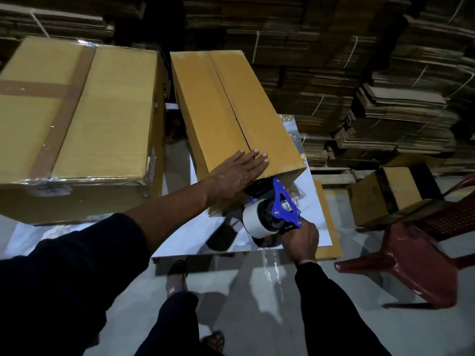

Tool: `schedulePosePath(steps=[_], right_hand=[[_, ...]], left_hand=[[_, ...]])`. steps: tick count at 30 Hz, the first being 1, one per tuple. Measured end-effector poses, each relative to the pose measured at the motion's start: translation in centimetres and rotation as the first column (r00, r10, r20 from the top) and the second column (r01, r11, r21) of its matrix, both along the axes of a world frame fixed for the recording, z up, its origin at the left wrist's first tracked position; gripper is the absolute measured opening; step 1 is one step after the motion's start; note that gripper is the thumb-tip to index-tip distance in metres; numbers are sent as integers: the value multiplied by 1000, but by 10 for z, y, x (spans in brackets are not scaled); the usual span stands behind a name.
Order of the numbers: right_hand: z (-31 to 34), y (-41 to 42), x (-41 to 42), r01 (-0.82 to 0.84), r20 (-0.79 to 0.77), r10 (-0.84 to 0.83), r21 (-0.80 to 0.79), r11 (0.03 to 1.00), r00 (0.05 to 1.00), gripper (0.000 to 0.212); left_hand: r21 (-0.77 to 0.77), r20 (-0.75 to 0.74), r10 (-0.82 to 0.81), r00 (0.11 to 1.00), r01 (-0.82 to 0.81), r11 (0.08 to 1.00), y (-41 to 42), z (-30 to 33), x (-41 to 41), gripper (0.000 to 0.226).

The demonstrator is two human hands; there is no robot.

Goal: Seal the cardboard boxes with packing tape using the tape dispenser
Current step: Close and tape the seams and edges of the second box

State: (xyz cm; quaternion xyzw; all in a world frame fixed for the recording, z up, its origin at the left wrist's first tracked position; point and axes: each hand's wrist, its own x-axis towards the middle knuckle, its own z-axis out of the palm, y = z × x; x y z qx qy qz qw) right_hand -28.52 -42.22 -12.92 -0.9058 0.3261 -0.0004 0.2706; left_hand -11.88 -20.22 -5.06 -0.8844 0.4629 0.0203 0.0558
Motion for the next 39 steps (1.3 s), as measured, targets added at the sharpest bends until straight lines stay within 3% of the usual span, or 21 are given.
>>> schedulePosePath(steps=[4,8,11,13,15,17,19,21,24,31,35,39], right_hand=[[9,-3,-6,12,-2,-12,1,1000,1000,12],[19,-10,-22,116,-23,-115,58,992,993,39],[11,-24,-30,126,-54,-118,203,971,992,15],[16,-28,-33,67,7,-74,352,934,997,7],[45,-19,-34,29,78,-73,454,891,994,17],[63,-13,-30,-1,163,-103,536,844,981,27],[69,-13,-24,26,179,-169,611,791,969,20],[73,-12,-17,70,175,-266,701,710,948,34],[85,-10,-9,33,193,-312,804,594,930,40],[99,6,17,-2,190,-385,899,438,903,16],[119,20,42,-89,234,-338,914,396,912,37],[144,24,74,-103,232,-336,927,361,913,37]], left_hand=[[-47,12,-17,1000,17,999,4,-2,0,66],[-108,26,-39,999,41,993,8,-5,0,71],[-118,-9,-48,999,47,992,10,-4,0,94],[-127,-41,-48,998,42,991,9,2,-2,106],[-146,-70,-31,997,20,989,7,6,-5,105],[-184,-96,-4,995,-14,983,4,9,-8,98],[-208,-117,35,992,-59,976,-4,11,-10,90],[-216,-137,78,987,-106,971,-14,13,-11,85],[-219,-61,106,992,-117,969,-26,10,-13,71],[-174,30,84,996,-77,982,-29,6,-12,76],[-147,3,106,994,-104,984,-29,9,-14,89],[-119,-29,159,987,-161,980,-39,10,-11,105]])
